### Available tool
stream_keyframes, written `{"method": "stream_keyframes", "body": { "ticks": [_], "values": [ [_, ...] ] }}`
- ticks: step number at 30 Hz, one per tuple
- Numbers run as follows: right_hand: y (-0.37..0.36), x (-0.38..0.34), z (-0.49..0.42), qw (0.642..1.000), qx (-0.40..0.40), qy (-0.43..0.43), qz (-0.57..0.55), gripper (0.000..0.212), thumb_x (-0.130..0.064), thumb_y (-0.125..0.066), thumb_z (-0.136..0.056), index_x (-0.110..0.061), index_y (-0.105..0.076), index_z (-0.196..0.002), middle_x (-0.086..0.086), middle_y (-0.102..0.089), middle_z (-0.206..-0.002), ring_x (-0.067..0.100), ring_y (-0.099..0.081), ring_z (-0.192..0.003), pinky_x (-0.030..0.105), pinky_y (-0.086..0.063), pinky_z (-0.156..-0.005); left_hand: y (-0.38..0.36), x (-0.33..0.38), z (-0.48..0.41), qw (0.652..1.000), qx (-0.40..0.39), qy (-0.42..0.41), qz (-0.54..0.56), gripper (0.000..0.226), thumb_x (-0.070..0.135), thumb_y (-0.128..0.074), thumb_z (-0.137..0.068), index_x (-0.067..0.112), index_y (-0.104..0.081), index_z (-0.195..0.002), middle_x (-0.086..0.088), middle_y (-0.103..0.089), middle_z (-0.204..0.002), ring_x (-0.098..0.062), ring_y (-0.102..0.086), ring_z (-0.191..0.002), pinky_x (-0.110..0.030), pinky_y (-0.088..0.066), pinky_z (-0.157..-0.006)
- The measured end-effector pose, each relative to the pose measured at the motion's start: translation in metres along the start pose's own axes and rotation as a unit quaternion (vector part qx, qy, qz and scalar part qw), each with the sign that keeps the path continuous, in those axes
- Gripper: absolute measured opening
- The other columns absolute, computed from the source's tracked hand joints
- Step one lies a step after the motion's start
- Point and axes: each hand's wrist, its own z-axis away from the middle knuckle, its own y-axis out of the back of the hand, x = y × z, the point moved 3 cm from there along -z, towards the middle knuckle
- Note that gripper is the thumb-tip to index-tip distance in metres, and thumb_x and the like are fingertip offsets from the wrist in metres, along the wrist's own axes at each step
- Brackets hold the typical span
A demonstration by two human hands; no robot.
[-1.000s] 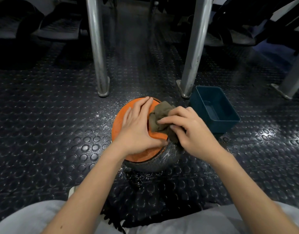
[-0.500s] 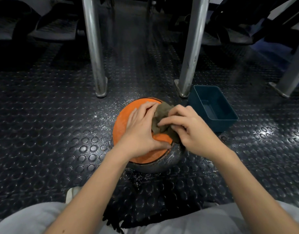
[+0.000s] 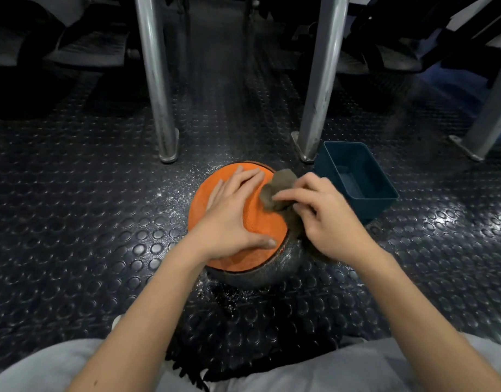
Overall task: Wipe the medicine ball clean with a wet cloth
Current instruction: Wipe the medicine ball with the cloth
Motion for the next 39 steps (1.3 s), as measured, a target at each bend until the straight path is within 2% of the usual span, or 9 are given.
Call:
{"method": "stream_keyframes", "body": {
  "ticks": [5,9,13,18,22,27,31,36,39],
  "values": [
    [-0.001,-0.010,0.012,0.992,-0.096,0.074,-0.015,0.033,-0.005,-0.048,-0.083,-0.020,-0.073,-0.098,-0.001,-0.052,-0.093,0.008,-0.036,-0.083,0.007,-0.029,-0.082,0.002,-0.008,0.000,1.000,0.009,-0.008,-0.005,0.114,0.046,-0.085,-0.054,0.026,-0.021,-0.147,0.021,-0.021,-0.142,0.013,0.001,-0.130,-0.003,0.016,-0.100],
    [-0.001,-0.001,0.000,0.999,-0.003,0.050,0.021,0.036,0.003,-0.051,-0.082,-0.018,-0.073,-0.101,0.001,-0.054,-0.091,0.018,-0.042,-0.082,0.007,-0.030,-0.080,0.002,-0.005,0.000,1.000,-0.015,-0.013,-0.014,0.114,0.037,-0.087,-0.058,0.026,-0.018,-0.148,0.029,-0.012,-0.134,0.011,-0.002,-0.129,-0.009,0.015,-0.104],
    [0.004,0.026,-0.014,0.995,0.079,-0.062,0.031,0.035,0.009,-0.055,-0.086,-0.013,-0.069,-0.109,0.000,-0.052,-0.093,0.029,-0.050,-0.090,0.011,-0.025,-0.074,-0.008,0.005,0.001,0.998,-0.035,-0.036,-0.037,0.115,0.040,-0.085,-0.060,0.027,-0.013,-0.149,0.026,-0.013,-0.140,0.013,0.005,-0.129,-0.007,0.021,-0.101],
    [0.008,0.017,-0.006,1.000,-0.011,-0.017,-0.013,0.033,0.003,-0.056,-0.087,-0.019,-0.070,-0.107,-0.003,-0.054,-0.096,0.023,-0.050,-0.093,0.018,-0.032,-0.081,-0.009,0.005,0.000,0.999,-0.002,-0.020,-0.040,0.116,0.040,-0.085,-0.059,0.025,-0.014,-0.149,0.019,-0.015,-0.149,0.012,0.004,-0.130,-0.006,0.020,-0.100],
    [0.008,0.000,0.006,0.992,-0.105,0.069,-0.024,0.032,-0.003,-0.054,-0.085,-0.024,-0.073,-0.099,-0.007,-0.051,-0.094,0.006,-0.042,-0.087,0.007,-0.029,-0.082,-0.001,-0.001,0.001,1.000,0.006,-0.006,-0.022,0.115,0.036,-0.087,-0.058,0.023,-0.017,-0.148,0.020,-0.015,-0.143,0.005,-0.001,-0.137,-0.005,0.016,-0.101],
    [0.006,0.029,-0.010,0.998,0.010,-0.051,-0.025,0.042,0.008,-0.051,-0.088,-0.029,-0.068,-0.101,-0.002,-0.051,-0.095,0.022,-0.046,-0.093,0.010,-0.030,-0.079,-0.004,0.000,0.001,0.999,-0.014,-0.029,-0.029,0.113,0.039,-0.085,-0.061,0.026,-0.014,-0.149,0.020,-0.014,-0.148,0.011,0.003,-0.131,-0.004,0.021,-0.098],
    [0.000,0.048,-0.010,0.986,0.063,-0.148,-0.045,0.036,0.006,-0.050,-0.091,-0.016,-0.066,-0.114,-0.004,-0.051,-0.096,0.026,-0.052,-0.102,0.021,-0.035,-0.087,-0.008,0.003,0.002,0.998,-0.013,-0.036,-0.044,0.110,0.044,-0.082,-0.064,0.028,-0.013,-0.149,0.019,-0.012,-0.151,0.013,0.005,-0.130,-0.004,0.023,-0.099],
    [0.009,0.017,-0.007,0.998,-0.021,-0.001,-0.052,0.037,0.006,-0.055,-0.087,-0.023,-0.071,-0.103,-0.003,-0.056,-0.099,0.019,-0.049,-0.095,0.021,-0.036,-0.088,-0.006,-0.002,0.003,0.996,0.069,-0.022,-0.045,0.103,0.065,-0.065,-0.056,0.028,-0.029,-0.145,0.021,-0.026,-0.143,0.016,-0.005,-0.125,-0.008,0.011,-0.104],
    [0.007,0.041,-0.008,0.996,0.006,-0.063,-0.064,0.037,0.009,-0.054,-0.087,-0.021,-0.070,-0.103,0.000,-0.057,-0.099,0.020,-0.053,-0.100,0.017,-0.036,-0.089,-0.004,-0.006,0.003,0.996,0.076,-0.024,-0.031,0.107,0.075,-0.059,-0.051,0.029,-0.032,-0.143,0.025,-0.025,-0.137,0.018,-0.007,-0.122,-0.008,0.007,-0.104]
  ]
}}
